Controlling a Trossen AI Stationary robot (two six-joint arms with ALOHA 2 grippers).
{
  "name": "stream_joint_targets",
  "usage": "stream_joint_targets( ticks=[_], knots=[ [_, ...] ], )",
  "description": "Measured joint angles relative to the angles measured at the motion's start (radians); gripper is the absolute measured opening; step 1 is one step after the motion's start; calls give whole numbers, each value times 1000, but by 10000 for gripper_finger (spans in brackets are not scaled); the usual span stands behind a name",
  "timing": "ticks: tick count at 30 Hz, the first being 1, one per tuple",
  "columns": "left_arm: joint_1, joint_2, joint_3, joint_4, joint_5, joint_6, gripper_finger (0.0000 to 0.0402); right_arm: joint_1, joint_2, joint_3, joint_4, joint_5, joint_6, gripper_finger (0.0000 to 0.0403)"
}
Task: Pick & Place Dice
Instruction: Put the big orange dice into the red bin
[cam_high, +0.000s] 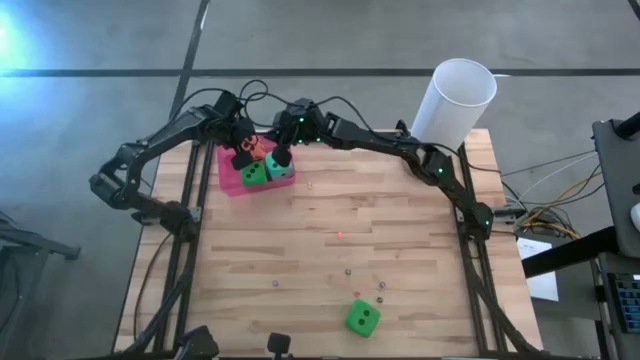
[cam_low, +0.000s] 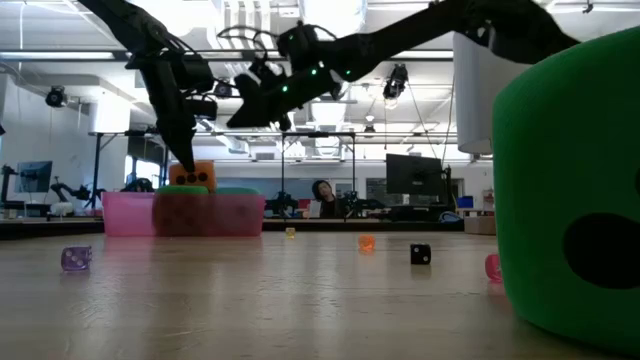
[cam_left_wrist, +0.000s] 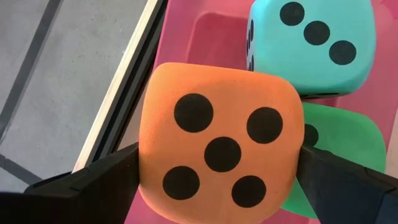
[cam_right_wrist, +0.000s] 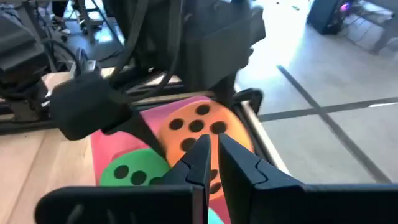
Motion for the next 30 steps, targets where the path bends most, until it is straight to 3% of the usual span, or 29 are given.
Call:
stream_joint_targets(
  ticks=[7,23,30],
  knots=[
    [0,0,0,1,5,0,398,4,25,15,22,-26,-8,27],
    [0,0,0,0,23,0,397,13,32,-177,308,-30,-18,27],
    [0,0,0,-5,28,0,397,11,32,-190,309,-26,0,27]
  ],
)
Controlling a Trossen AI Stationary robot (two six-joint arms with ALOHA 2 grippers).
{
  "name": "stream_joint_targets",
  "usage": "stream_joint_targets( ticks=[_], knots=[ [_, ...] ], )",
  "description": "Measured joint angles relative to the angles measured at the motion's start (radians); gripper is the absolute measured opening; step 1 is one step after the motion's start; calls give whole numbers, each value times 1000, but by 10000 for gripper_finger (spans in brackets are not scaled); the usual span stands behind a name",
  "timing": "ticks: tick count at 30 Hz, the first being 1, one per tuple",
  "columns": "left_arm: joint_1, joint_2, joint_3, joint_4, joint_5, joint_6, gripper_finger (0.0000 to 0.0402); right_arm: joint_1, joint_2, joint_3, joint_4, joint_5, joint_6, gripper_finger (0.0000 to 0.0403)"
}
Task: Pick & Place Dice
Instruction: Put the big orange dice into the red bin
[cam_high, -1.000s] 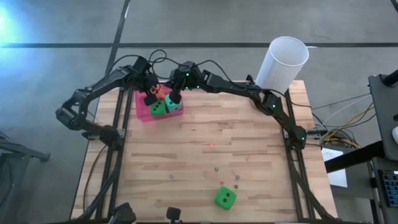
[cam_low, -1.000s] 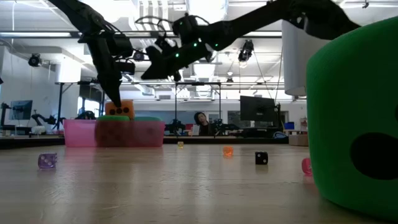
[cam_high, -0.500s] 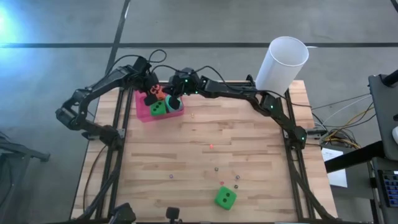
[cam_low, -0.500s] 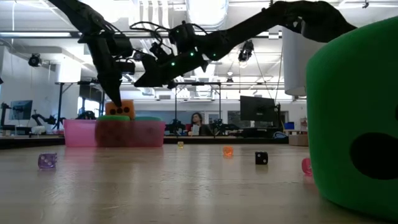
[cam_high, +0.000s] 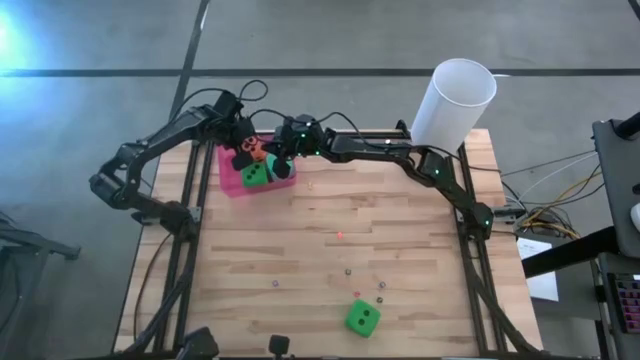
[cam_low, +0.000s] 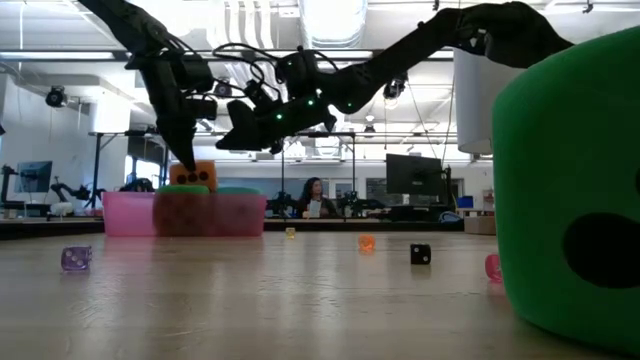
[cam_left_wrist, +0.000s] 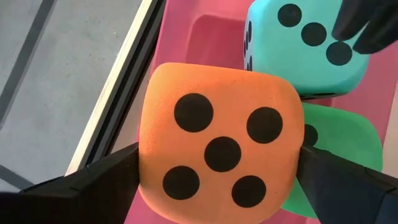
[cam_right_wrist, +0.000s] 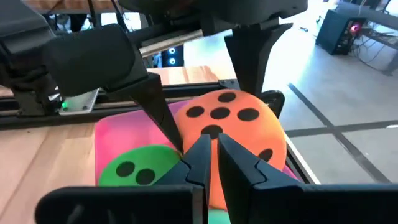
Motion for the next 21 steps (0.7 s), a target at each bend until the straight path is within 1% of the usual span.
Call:
stream_joint_targets(
  ticks=[8,13,21],
  knots=[
    [0,0,0,-11,70,-1,396,8,44,21,22,14,10,27],
    [-2,0,0,-18,73,-1,397,17,71,54,24,18,18,27],
    [-10,0,0,-37,77,0,396,24,72,110,26,17,6,27]
  ],
)
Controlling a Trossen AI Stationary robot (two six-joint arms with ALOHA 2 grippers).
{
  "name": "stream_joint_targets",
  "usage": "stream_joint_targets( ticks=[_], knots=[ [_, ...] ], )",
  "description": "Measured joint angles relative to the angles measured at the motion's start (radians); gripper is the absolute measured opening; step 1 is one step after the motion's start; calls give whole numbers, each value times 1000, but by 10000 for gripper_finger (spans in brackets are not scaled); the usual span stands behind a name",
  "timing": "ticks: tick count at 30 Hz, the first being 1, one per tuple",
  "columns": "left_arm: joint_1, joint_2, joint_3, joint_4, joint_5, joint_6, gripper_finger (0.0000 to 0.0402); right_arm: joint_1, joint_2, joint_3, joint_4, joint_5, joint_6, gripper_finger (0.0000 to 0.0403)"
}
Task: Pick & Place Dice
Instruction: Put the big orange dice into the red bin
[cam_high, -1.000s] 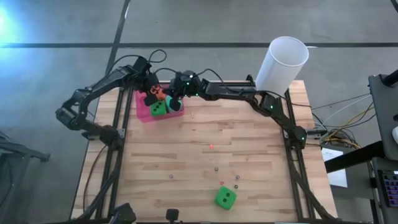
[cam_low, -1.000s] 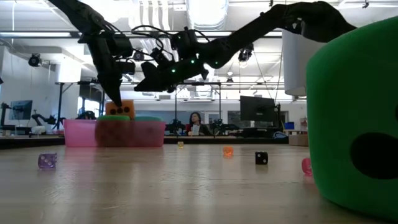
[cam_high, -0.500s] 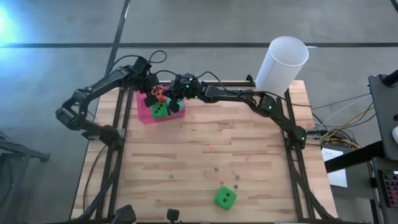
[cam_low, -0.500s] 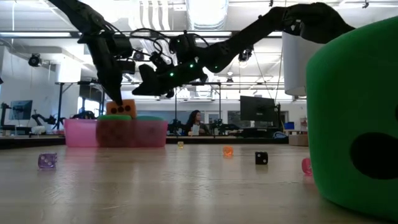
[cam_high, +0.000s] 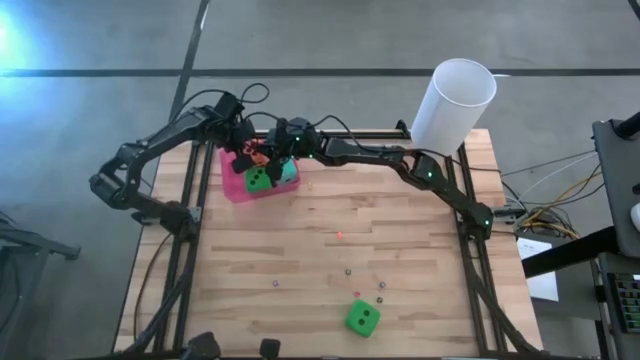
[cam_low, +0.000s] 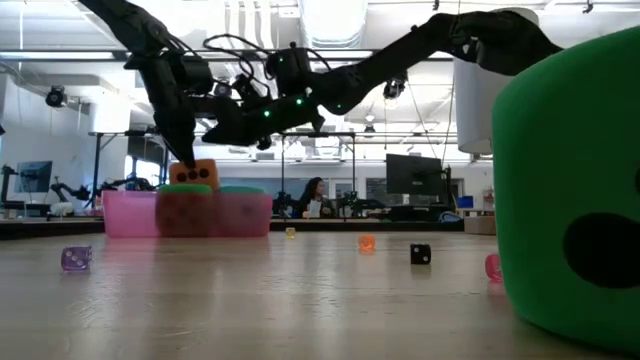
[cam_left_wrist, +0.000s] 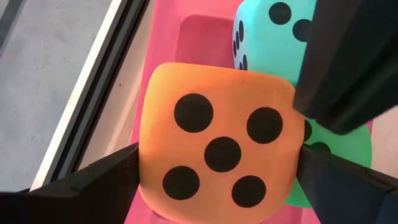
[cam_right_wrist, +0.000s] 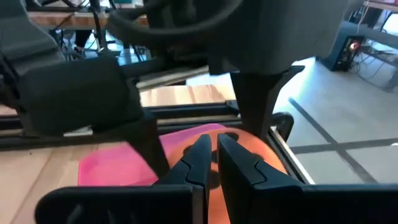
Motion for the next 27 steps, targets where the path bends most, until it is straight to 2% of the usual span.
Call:
stream_joint_targets(
  ticks=[27],
  knots=[
    [-9,-9,7,-3,4,0,398,1,2,-34,-69,8,1,27]
  ],
)
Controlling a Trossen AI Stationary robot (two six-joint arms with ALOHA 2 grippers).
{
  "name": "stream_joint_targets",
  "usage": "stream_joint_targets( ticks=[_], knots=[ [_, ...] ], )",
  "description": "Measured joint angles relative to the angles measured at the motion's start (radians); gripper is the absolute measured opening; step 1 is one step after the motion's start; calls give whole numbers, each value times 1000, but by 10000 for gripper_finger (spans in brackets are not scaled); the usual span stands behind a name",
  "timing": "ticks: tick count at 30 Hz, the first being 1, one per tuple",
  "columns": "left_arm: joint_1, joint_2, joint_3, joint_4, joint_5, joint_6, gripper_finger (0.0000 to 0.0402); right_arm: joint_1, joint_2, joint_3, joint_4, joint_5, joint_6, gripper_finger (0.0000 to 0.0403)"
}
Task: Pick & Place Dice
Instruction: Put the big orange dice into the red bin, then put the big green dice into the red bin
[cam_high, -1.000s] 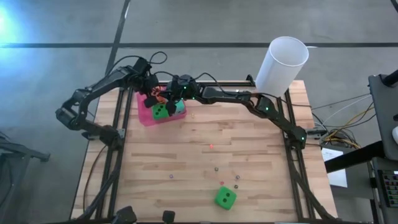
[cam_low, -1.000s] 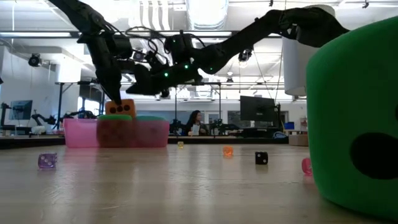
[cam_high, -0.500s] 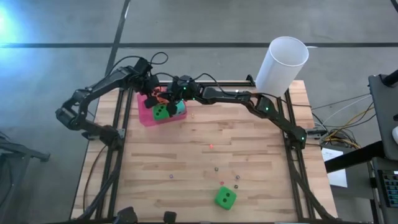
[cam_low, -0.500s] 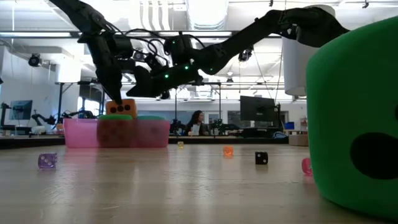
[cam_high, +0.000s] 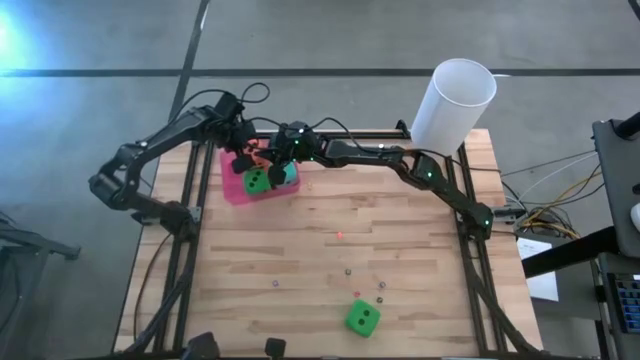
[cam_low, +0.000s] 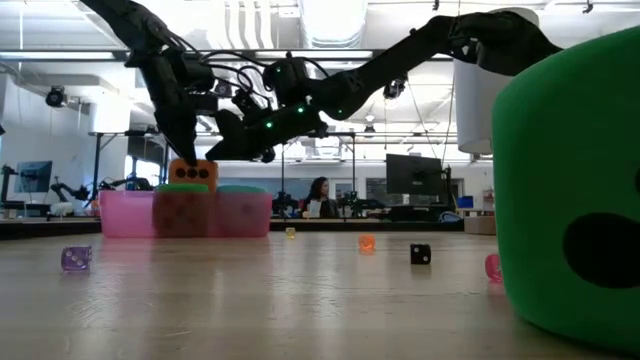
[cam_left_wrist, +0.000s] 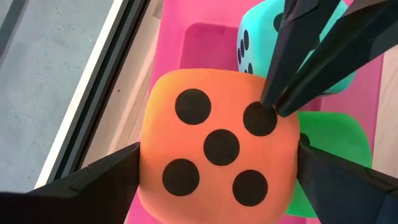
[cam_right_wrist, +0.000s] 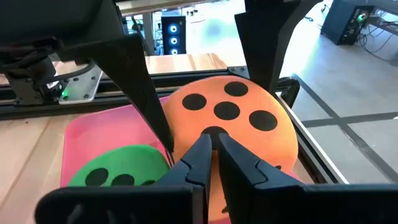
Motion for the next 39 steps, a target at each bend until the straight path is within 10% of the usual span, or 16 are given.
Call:
stream_joint_targets(
  ticks=[39],
  knots=[
    [-7,-36,-6,32,35,3,394,0,1,-3,5,1,-11,27]
  ],
)
